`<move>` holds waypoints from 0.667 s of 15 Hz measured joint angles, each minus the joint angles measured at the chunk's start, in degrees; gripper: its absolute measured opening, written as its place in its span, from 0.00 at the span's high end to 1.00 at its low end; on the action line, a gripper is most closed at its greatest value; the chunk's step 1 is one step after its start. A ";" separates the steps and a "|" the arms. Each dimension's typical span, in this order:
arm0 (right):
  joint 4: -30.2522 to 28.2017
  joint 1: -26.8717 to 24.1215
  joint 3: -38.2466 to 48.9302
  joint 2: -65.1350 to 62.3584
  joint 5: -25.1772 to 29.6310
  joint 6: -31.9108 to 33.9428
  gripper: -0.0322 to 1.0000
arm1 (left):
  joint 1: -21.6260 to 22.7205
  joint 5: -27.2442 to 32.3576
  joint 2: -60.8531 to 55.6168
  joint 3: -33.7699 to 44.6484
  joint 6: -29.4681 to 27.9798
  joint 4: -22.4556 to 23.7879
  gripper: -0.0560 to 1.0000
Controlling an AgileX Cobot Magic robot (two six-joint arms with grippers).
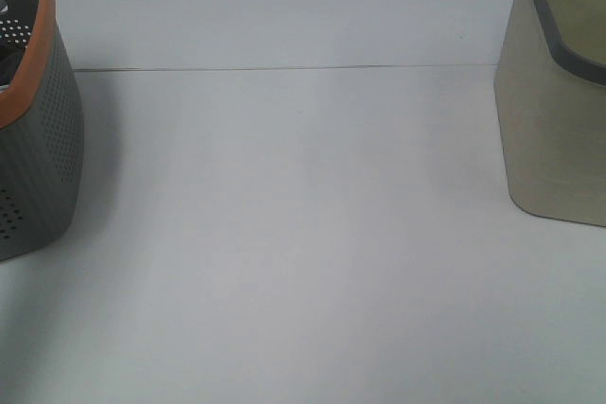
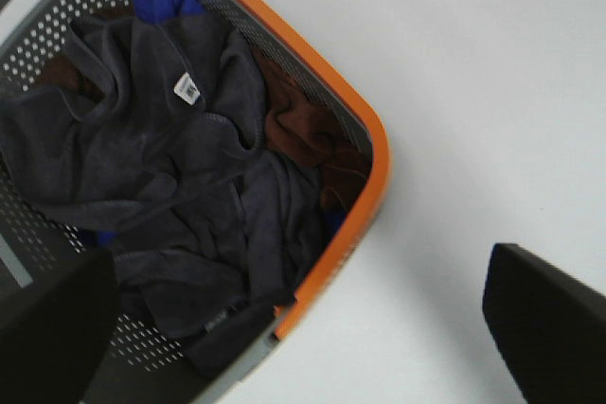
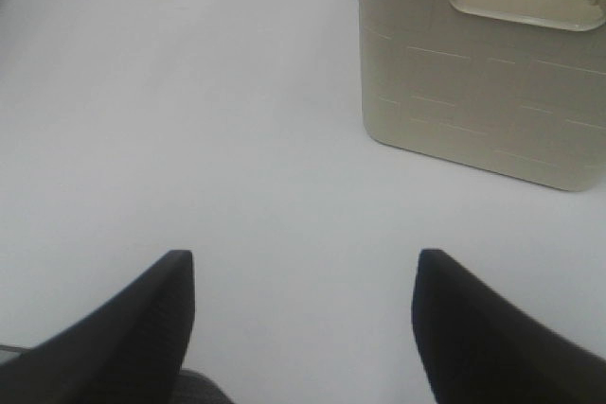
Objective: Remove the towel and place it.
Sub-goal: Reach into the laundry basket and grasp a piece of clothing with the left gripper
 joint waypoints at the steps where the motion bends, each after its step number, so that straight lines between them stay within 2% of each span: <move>1: 0.00 0.00 0.00 0.00 0.00 0.00 0.33 | 0.00 0.00 1.55 -1.55 2.01 0.00 0.01; 3: 0.00 0.00 0.00 0.00 0.00 0.00 0.33 | 0.00 0.00 7.22 -5.90 7.10 0.74 0.01; 5: 0.00 0.00 0.00 0.00 0.00 0.00 0.33 | 2.41 0.00 12.03 -6.99 9.05 2.29 0.01; 8: 0.00 0.00 0.00 0.00 0.00 0.00 0.33 | 7.39 0.06 18.74 -7.16 15.18 8.82 0.01; 10: 0.00 0.00 0.00 0.00 0.00 0.00 0.33 | 9.57 -0.57 21.66 -7.16 16.39 12.38 0.01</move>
